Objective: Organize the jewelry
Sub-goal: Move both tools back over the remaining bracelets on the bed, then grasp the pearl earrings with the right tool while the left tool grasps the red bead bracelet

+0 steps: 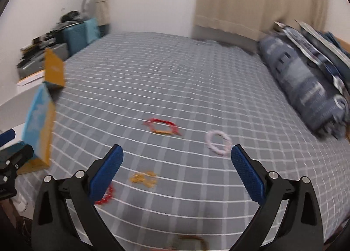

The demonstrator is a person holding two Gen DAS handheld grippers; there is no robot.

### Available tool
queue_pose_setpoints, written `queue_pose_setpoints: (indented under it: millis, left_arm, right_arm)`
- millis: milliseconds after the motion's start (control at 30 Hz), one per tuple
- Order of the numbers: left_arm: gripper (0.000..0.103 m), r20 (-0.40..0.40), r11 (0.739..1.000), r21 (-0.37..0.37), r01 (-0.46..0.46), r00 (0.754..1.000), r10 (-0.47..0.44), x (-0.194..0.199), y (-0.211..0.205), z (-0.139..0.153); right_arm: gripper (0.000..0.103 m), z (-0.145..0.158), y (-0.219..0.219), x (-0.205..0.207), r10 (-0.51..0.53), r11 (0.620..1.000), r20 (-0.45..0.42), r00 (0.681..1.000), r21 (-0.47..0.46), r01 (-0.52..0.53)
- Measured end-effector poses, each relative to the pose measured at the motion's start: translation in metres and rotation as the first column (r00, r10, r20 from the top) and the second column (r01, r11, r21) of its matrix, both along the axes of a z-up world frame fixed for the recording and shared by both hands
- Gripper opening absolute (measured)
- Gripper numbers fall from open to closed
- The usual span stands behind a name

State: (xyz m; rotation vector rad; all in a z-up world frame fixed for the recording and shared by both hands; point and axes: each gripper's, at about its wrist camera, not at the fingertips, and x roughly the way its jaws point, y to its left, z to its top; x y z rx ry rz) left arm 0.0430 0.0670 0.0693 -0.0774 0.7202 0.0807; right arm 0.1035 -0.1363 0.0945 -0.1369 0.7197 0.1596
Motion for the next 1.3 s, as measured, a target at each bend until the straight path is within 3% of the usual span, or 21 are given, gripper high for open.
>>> queue_pose_setpoints:
  millis: [333, 600, 700, 867, 967, 1133, 1233, 1267, 1300]
  left_arm:
    - [0.097, -0.113, 0.994, 0.047, 0.095, 0.99, -0.089, 0.036, -0.047, -0.065]
    - [0.097, -0.197, 0.989, 0.046, 0.142, 0.972, -0.13, 0.051, -0.062, -0.11]
    - [0.097, -0.207, 0.987, 0.045, 0.152, 0.968, -0.14, 0.051, -0.062, -0.116]
    - [0.094, -0.251, 0.986, -0.027, 0.164, 0.954, -0.165, 0.053, -0.057, -0.128]
    - [0.083, -0.269, 0.987, -0.045, 0.157, 0.949, -0.163, 0.054, -0.053, -0.131]
    - [0.053, -0.287, 0.982, -0.079, 0.169, 0.94, -0.185, 0.053, -0.049, -0.131]
    - [0.036, -0.292, 0.98, -0.084, 0.181, 0.936, -0.198, 0.052, -0.049, -0.131]
    - [0.034, -0.291, 0.979, -0.08, 0.186, 0.935, -0.201, 0.052, -0.049, -0.13]
    - [0.03, -0.291, 0.978, -0.082, 0.19, 0.934, -0.206, 0.051, -0.049, -0.13]
  right_arm:
    - [0.095, -0.054, -0.105, 0.034, -0.169, 0.985, -0.099, 0.981, 0.003, 0.17]
    - [0.094, -0.103, -0.136, 0.065, -0.201, 0.979, -0.229, 0.952, -0.014, 0.204]
    - [0.08, -0.119, -0.143, 0.07, -0.211, 0.975, -0.289, 0.934, 0.005, 0.222]
    - [0.063, -0.137, -0.141, 0.076, -0.212, 0.976, -0.345, 0.914, -0.019, 0.219]
    - [0.049, -0.142, -0.138, 0.077, -0.206, 0.976, -0.371, 0.905, -0.013, 0.216]
    - [0.029, -0.144, -0.135, 0.077, -0.205, 0.976, -0.384, 0.9, -0.016, 0.216]
    - [0.022, -0.144, -0.134, 0.075, -0.214, 0.974, -0.39, 0.896, -0.009, 0.228]
    - [0.014, -0.144, -0.134, 0.075, -0.218, 0.972, -0.393, 0.894, -0.008, 0.233]
    - [0.013, -0.144, -0.135, 0.076, -0.221, 0.971, -0.396, 0.892, -0.007, 0.237]
